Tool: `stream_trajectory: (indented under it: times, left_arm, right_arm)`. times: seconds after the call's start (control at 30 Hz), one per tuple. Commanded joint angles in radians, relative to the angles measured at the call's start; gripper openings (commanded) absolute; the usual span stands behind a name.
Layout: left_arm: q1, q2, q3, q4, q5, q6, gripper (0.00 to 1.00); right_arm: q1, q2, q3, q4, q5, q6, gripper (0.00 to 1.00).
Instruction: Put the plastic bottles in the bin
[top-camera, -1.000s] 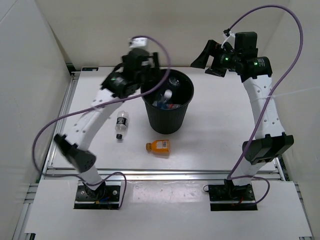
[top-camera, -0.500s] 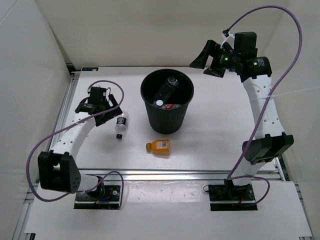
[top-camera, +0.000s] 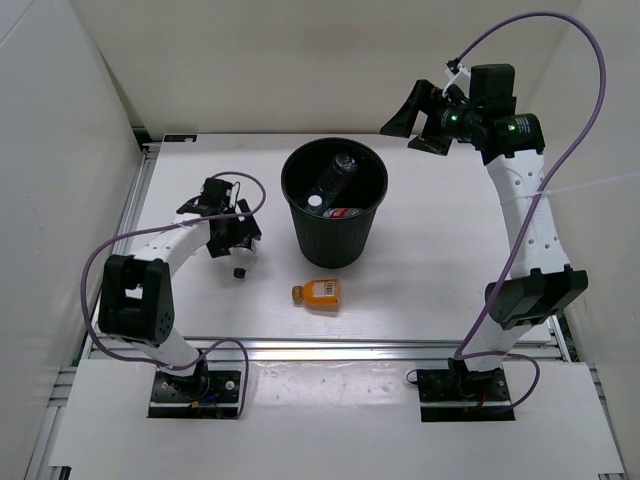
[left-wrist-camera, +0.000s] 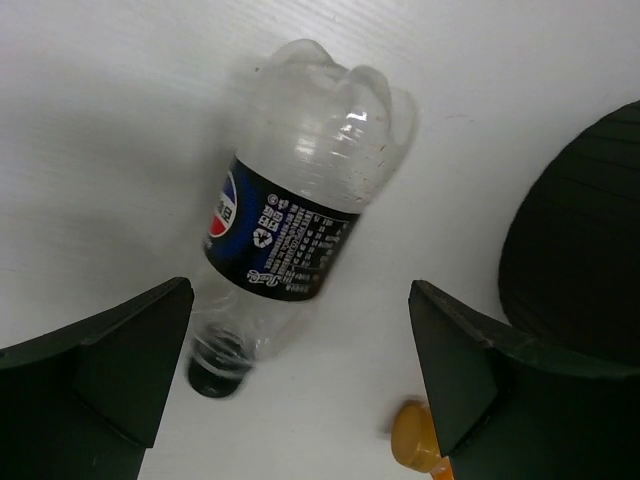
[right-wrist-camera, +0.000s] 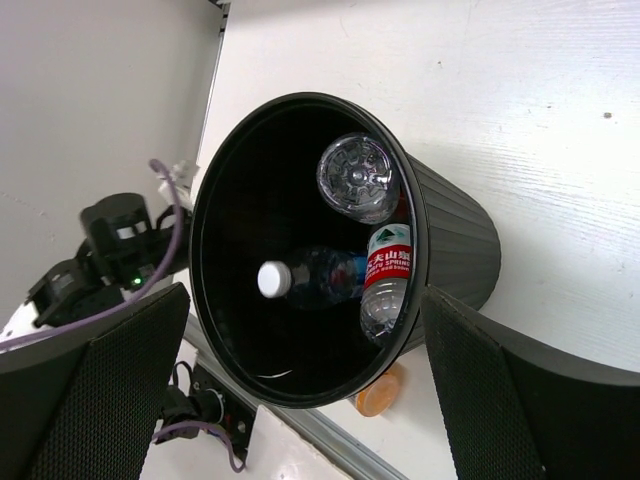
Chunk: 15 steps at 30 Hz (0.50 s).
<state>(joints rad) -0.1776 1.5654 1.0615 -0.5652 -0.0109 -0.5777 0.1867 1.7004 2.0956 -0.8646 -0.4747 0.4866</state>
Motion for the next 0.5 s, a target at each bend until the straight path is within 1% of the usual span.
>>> stream_trajectory:
  times: [0.0,0.2,0.33,0.37,0.4,0.43,0.47]
  left_arm:
    - [-0.011,0.025,-0.009,0.022,-0.009,-0.028,1.00]
    - [-0.011,0.111,0.012,0.022,-0.009,-0.074,0.99]
    - [-0.011,0.120,0.043,0.022,0.002,-0.074,0.74]
    - [-0.011,0.108,0.043,0.022,0.002,-0.074,0.63]
    - [-0.011,0.096,0.043,0.022,0.002,-0.074,0.58]
    - [-0.011,0.081,0.063,0.013,-0.014,-0.085,0.56]
    - [-0.011,0.040,0.083,-0.020,-0.026,-0.105,0.56]
  right_arm:
    - [-0.006,-0.058,-0.011,0.012,-0.004,-0.016,1.00]
    - [-0.006,-0.077,-0.011,0.012,-0.004,-0.016,1.00]
    - [-0.006,-0.087,-0.011,0.003,-0.004,-0.016,1.00]
    - [-0.006,-0.087,-0.011,0.003,-0.004,-0.016,1.00]
    - [-0.006,-0.087,-0.020,0.003,-0.004,-0.016,1.00]
    - [-0.006,-0.087,-0.020,0.003,-0.004,-0.016,1.00]
    - [-0.006,-0.087,-0.020,0.003,-0.004,-0.016,1.00]
